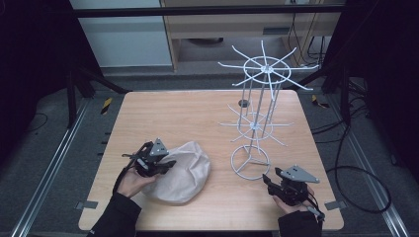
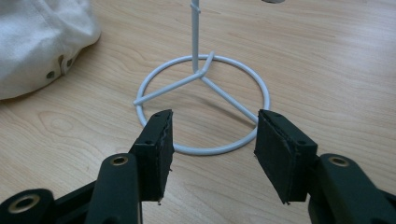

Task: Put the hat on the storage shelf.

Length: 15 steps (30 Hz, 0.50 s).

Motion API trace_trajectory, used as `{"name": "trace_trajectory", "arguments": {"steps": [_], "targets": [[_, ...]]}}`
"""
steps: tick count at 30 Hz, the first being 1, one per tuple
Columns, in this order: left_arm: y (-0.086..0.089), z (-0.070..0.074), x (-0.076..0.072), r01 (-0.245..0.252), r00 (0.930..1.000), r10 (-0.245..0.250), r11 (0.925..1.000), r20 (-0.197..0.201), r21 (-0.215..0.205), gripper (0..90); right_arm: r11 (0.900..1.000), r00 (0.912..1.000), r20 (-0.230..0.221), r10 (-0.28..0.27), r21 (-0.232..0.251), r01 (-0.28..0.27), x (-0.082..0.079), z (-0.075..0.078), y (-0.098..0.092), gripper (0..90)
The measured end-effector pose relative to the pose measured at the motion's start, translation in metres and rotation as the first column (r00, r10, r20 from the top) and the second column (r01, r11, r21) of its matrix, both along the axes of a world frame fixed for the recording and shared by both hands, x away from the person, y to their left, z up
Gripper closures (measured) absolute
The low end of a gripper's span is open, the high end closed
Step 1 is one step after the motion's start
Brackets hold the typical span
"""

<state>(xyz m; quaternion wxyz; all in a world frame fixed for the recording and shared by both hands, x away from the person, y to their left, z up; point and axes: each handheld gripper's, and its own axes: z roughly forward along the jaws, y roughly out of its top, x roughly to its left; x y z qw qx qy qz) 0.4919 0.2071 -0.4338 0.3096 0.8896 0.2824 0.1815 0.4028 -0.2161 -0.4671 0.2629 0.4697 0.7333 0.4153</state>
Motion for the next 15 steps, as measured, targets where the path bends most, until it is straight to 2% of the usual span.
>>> {"name": "trace_trajectory", "arguments": {"steps": [1,2,3,5,6,13,15], "targets": [[0.0,-0.001,0.0,-0.002,1.0,0.002,1.0,-0.007,-0.003,68.9,1.0,1.0,0.0,0.0,0.0,0.0,0.0,0.0,0.0,46.7],[0.0,-0.001,0.0,-0.001,1.0,0.001,1.0,-0.005,-0.004,76.3,1.0,1.0,-0.001,-0.003,-0.002,0.003,0.001,-0.001,-0.001,46.5],[0.0,-0.001,-0.001,-0.002,1.0,0.002,1.0,-0.008,-0.003,76.3,1.0,1.0,-0.001,-0.003,-0.002,0.003,0.001,-0.001,-0.001,46.5],[0.0,0.0,-0.002,-0.003,1.0,0.003,1.0,-0.002,-0.001,83.5,1.0,1.0,-0.002,-0.005,-0.004,0.005,0.003,-0.002,-0.003,46.4],[0.0,0.002,-0.003,-0.001,1.0,0.001,0.9999,-0.006,-0.016,86.6,1.0,0.9999,-0.011,-0.01,0.003,0.01,0.004,-0.004,-0.004,46.1],[0.006,0.009,-0.008,-0.019,0.9997,0.018,0.9975,-0.019,-0.068,87.5,0.999,0.9993,-0.016,-0.033,0.017,0.033,0.006,-0.007,-0.011,45.1],[0.01,0.014,-0.013,-0.032,0.9994,0.031,0.9935,-0.015,-0.109,87.6,0.999,0.9992,-0.017,-0.036,0.018,0.036,0.006,-0.008,-0.011,44.6]]}}
